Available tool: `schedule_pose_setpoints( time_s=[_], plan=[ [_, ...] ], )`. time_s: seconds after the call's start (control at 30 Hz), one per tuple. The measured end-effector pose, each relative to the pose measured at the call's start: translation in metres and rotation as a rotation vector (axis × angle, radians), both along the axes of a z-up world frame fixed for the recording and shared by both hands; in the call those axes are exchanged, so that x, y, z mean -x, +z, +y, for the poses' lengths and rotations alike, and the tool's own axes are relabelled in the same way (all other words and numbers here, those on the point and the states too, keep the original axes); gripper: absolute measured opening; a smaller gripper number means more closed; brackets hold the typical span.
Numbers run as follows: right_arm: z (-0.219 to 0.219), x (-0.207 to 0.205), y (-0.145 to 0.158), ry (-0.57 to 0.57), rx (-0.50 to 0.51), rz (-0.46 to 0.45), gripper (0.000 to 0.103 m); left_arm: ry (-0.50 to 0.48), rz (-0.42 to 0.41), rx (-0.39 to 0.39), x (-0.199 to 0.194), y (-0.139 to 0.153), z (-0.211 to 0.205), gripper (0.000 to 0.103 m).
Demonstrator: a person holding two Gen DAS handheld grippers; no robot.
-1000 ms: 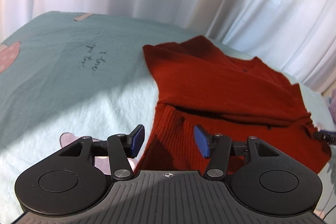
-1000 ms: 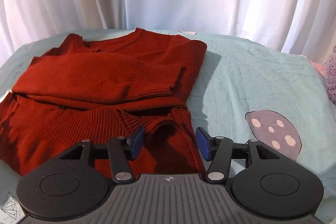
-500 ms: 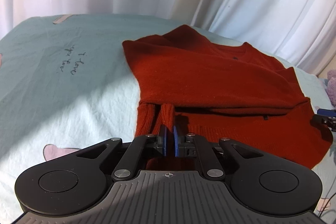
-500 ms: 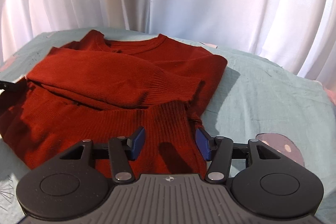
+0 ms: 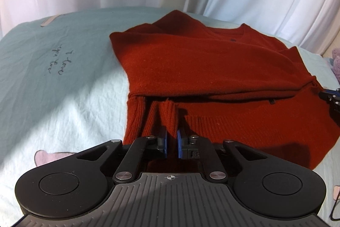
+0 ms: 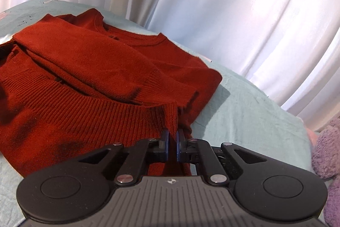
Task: Fold small clothes
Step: 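Lift the ribbed hem with both grippers and fold it toward the collar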
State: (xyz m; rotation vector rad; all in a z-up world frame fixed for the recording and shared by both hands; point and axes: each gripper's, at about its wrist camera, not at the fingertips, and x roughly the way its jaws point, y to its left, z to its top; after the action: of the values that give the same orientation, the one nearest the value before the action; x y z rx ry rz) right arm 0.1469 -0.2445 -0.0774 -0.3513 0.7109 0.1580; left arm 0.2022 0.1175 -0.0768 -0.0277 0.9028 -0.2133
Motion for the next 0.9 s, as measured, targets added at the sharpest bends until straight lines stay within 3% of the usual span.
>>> schedule_pose_setpoints(
  time_s=[0.1,0.2,0.3,0.4,0.5,0.67,0.73,0.8,0.9],
  plan=[
    [-0.001,0.012,0.018,-0.011,0.004,-0.08,0.006,-0.01,-0.058,0.038,0.008,0.022,0.003,0.009],
    [-0.009,0.014,0.038,-0.059,-0.064,-0.152,0.006,0.014,-0.137,0.1,0.013,0.051,0.01,0.009],
    [-0.013,0.0,0.051,-0.12,-0.105,-0.209,0.006,0.082,-0.221,0.192,0.005,0.076,0.022,0.009],
    [-0.02,-0.027,0.055,-0.193,-0.151,-0.222,0.006,0.182,-0.268,0.231,-0.014,0.082,0.031,0.009],
    [-0.027,-0.058,0.04,-0.23,-0.228,-0.145,0.006,0.236,-0.226,0.27,-0.038,0.064,0.035,0.01],
    [-0.024,-0.081,0.003,-0.197,-0.248,0.016,0.011,0.235,-0.11,0.178,-0.053,0.021,0.029,0.014],
    [-0.026,-0.08,-0.002,-0.18,-0.263,0.039,0.022,0.223,-0.098,0.171,-0.052,0.015,0.029,0.031],
    [-0.027,-0.072,-0.003,-0.158,-0.283,0.046,0.028,0.192,-0.092,0.168,-0.053,0.013,0.03,0.041],
    [-0.024,-0.071,-0.004,-0.129,-0.275,0.057,0.028,0.141,-0.066,0.144,-0.055,0.008,0.027,0.048]
  ],
)
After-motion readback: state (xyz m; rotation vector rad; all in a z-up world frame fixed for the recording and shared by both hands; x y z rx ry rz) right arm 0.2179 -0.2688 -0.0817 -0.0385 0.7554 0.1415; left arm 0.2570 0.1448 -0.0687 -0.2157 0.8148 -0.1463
